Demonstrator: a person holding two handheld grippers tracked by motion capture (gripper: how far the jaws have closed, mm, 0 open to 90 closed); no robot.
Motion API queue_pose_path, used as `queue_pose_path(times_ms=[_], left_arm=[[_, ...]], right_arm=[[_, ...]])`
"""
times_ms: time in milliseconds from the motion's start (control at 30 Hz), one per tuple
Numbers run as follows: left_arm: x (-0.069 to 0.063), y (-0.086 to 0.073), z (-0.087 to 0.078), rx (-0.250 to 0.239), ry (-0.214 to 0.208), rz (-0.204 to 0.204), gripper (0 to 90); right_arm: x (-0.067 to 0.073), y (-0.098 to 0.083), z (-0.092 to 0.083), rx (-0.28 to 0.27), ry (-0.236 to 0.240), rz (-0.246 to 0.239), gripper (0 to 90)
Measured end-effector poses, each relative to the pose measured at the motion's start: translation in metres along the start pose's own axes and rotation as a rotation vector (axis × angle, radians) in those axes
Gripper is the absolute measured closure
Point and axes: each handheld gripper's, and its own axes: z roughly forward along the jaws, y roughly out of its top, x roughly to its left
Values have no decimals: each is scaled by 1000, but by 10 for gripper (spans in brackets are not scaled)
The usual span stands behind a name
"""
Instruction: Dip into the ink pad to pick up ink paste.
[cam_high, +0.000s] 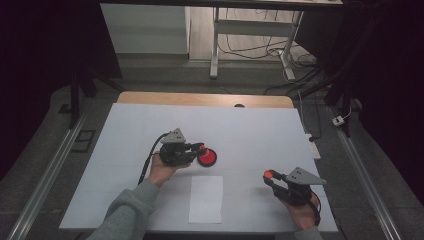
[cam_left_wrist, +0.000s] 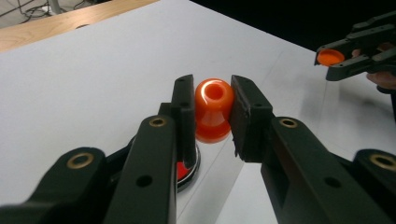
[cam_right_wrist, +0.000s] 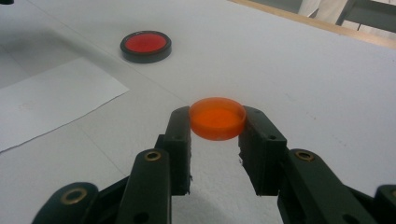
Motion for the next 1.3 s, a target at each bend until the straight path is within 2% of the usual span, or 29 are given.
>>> queue_pose_path(times_ms=[600, 1300], left_arm=[[-9, 3, -12, 25, -57, 26, 718], [-16, 1, -26, 33, -101, 36, 718]], right_arm=[[0, 0, 0, 2, -1, -1, 646], [0, 0, 1, 4, -1, -3, 645]])
